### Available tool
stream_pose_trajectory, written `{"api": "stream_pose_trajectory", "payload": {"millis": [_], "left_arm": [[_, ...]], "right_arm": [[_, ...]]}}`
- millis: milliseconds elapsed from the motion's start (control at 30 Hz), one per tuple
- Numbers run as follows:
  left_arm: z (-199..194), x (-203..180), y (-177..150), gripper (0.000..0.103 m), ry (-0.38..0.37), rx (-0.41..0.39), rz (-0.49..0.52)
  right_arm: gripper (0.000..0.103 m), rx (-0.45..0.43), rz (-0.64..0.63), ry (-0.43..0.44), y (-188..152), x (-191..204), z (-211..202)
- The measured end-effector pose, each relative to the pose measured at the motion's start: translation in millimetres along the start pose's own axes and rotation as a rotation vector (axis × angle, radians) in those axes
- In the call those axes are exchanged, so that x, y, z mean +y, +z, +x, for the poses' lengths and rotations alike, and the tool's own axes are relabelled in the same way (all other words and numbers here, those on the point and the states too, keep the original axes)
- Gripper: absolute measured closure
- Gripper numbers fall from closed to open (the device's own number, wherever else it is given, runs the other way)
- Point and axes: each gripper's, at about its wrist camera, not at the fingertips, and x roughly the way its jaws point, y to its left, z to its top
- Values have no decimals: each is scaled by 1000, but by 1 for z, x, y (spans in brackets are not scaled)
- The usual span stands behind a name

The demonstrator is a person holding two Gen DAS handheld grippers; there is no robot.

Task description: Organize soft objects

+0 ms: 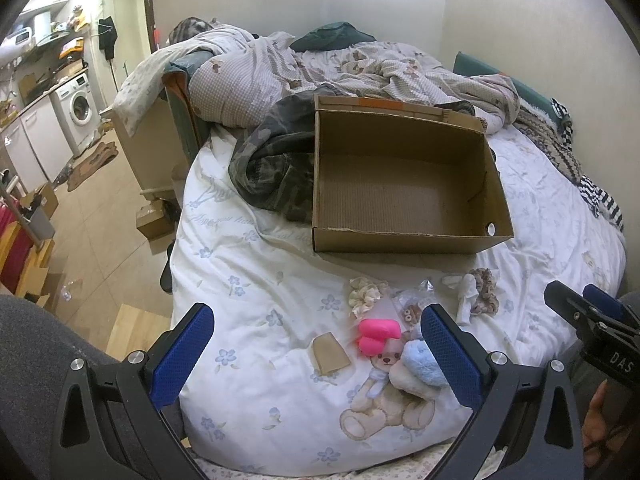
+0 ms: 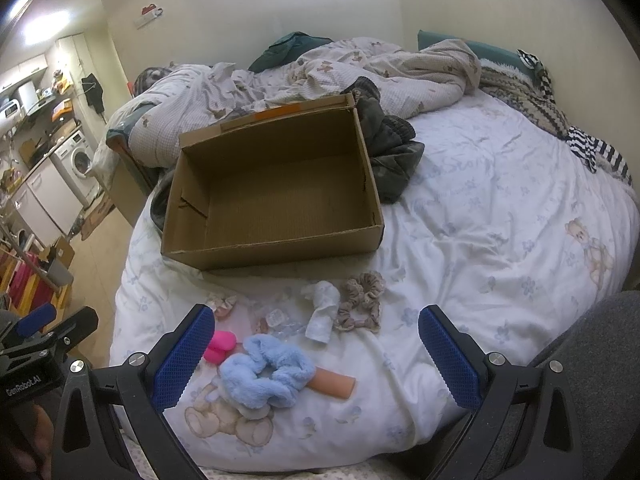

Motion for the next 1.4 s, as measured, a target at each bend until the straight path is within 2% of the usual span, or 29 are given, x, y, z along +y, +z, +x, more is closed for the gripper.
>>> {"api": "stream_pose_trajectory", "payload": {"millis": [633,1067,1400], "left_arm": [[0,0,0,0,-3,0,-1],[-2,-15,2,0,-10,6,14],[0,-14,9,0,-17,25,-2]], "right_arm": [[0,5,-2,-1,1,1,0],[0,6,-7,-18,0,5,1],[0,41,-2,9,1,4,6]]}}
